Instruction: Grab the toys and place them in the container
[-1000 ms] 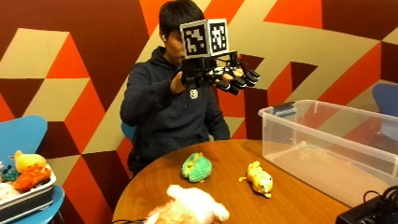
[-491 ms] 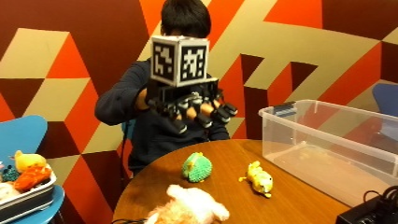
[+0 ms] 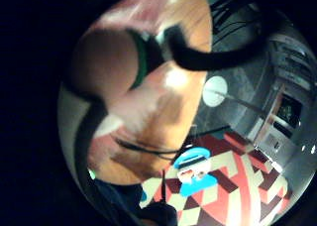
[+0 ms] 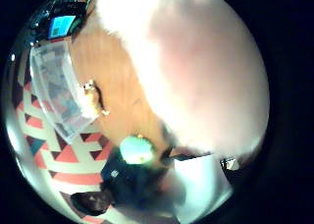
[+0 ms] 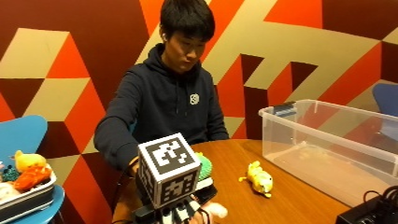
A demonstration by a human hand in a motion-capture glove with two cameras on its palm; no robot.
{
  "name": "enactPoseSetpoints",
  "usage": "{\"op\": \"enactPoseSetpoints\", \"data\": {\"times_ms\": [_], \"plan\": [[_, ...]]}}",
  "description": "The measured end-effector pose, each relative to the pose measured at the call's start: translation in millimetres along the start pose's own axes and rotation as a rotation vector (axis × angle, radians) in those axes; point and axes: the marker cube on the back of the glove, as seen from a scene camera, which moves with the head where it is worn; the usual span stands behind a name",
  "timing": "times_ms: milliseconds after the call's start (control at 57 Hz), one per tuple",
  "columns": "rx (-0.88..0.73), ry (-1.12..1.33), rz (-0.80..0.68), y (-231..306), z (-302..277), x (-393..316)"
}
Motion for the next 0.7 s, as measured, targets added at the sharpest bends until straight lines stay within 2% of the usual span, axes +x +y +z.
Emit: {"op": "enactPoseSetpoints", "data": {"times_ms": [211,456,702], "plan": [[0.136,0.031,-0.079,8.5,-16.3,-12.6],[0.324,0.069,-0.172,89.0,-103.6,-61.2],[0.713,-0.083,-0.368,175.4,-196.1,-150.1]]}}
